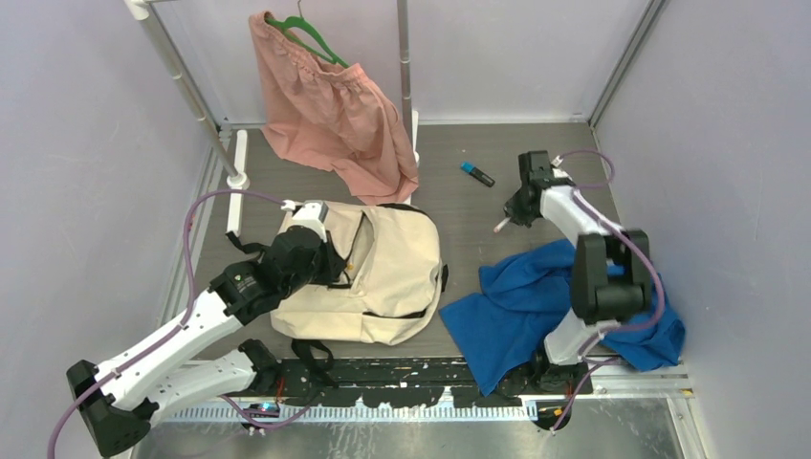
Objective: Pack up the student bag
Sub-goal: Pick up the stationery from the center of the board, then place the stationery in the student bag.
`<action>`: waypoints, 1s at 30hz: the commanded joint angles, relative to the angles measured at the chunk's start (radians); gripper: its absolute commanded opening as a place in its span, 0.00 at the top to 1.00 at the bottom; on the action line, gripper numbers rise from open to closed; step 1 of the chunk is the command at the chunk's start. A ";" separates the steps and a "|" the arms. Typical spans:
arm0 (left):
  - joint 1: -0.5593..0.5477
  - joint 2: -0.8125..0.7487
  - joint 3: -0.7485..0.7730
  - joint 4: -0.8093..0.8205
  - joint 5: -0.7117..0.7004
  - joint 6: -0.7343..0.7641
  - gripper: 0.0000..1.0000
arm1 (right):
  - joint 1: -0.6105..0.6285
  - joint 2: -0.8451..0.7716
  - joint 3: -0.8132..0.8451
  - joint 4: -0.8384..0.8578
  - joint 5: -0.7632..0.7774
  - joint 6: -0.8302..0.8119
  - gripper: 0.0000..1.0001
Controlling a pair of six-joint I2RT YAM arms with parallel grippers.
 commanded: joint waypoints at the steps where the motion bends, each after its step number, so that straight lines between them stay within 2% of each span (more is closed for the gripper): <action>1: 0.000 -0.006 0.000 0.107 -0.013 0.002 1.00 | 0.006 -0.306 -0.213 0.208 -0.297 -0.084 0.99; 4: 0.001 0.002 0.003 0.110 -0.016 0.002 1.00 | 0.062 -0.464 -0.306 0.234 -0.440 -0.136 0.99; 8: 0.001 0.019 0.003 0.129 -0.001 0.003 1.00 | 0.269 -0.547 -0.251 0.164 -0.504 -0.184 0.99; 13: 0.003 0.029 0.025 0.107 -0.031 0.013 1.00 | 0.581 -0.431 -0.130 0.221 -0.526 -0.143 0.99; 15: 0.003 0.014 0.022 0.101 -0.036 0.011 1.00 | 0.635 -0.375 -0.079 0.265 -0.579 -0.122 0.99; 20: 0.003 -0.019 0.005 0.094 -0.049 0.006 1.00 | 0.667 -0.282 -0.086 0.605 -0.722 0.086 0.99; 26: 0.004 -0.021 0.003 0.102 -0.040 -0.003 1.00 | 0.733 -0.190 0.001 0.443 -0.484 0.167 0.99; 30: 0.004 -0.016 0.003 0.100 -0.036 -0.003 1.00 | 0.755 -0.146 0.046 0.371 -0.378 0.249 0.99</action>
